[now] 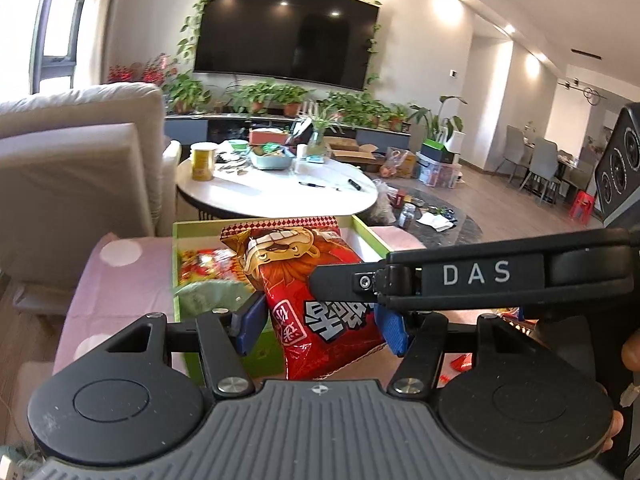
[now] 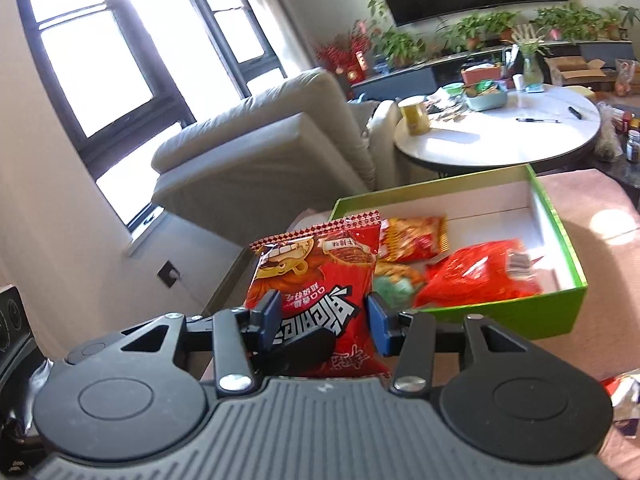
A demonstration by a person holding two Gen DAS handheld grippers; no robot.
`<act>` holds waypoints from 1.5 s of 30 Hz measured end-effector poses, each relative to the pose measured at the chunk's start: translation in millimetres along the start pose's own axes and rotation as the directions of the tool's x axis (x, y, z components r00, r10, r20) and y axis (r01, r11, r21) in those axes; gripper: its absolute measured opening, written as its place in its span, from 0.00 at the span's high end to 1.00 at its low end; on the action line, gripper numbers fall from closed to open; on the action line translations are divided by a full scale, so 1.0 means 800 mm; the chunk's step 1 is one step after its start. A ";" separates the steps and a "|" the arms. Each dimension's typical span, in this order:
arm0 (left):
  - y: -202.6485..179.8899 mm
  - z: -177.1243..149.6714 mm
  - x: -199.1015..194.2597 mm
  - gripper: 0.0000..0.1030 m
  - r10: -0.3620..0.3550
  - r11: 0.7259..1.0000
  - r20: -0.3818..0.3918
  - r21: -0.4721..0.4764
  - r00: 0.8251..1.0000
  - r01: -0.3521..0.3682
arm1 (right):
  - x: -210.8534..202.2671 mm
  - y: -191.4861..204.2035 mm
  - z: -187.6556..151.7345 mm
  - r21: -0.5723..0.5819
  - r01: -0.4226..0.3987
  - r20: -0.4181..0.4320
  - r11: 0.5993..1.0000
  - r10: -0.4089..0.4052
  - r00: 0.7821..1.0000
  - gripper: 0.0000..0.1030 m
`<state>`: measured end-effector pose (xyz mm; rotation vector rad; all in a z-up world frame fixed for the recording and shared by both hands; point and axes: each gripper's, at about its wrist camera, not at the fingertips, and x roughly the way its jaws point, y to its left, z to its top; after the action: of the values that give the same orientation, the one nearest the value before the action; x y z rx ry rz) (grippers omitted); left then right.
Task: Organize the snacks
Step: 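Lift the red chip bag into the green box and open the right gripper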
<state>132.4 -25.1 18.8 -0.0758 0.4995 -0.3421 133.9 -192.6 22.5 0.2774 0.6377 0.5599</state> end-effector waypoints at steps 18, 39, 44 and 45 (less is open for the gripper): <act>-0.051 0.057 0.110 0.46 -0.064 0.993 -0.018 0.096 0.998 0.065 | 0.001 -0.092 0.058 0.038 0.056 0.090 0.998 -0.059 0.994 0.54; -0.030 0.050 0.207 0.40 -0.046 0.996 -0.113 0.071 0.993 0.054 | 0.063 -0.142 0.063 0.088 0.107 0.017 0.990 -0.109 0.994 0.54; -0.016 0.044 0.204 0.29 0.024 0.997 -0.114 0.071 0.993 -0.016 | 0.062 -0.143 0.057 0.041 0.245 0.076 0.969 -0.248 0.966 0.54; -0.012 0.043 0.202 0.29 0.025 0.998 -0.117 0.060 0.993 -0.018 | 0.060 -0.147 0.056 0.045 0.255 0.075 0.966 -0.258 0.963 0.54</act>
<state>279.3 -89.6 -23.4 0.0073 0.6060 -0.3416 241.3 -264.5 -14.3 0.2440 0.5949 0.2872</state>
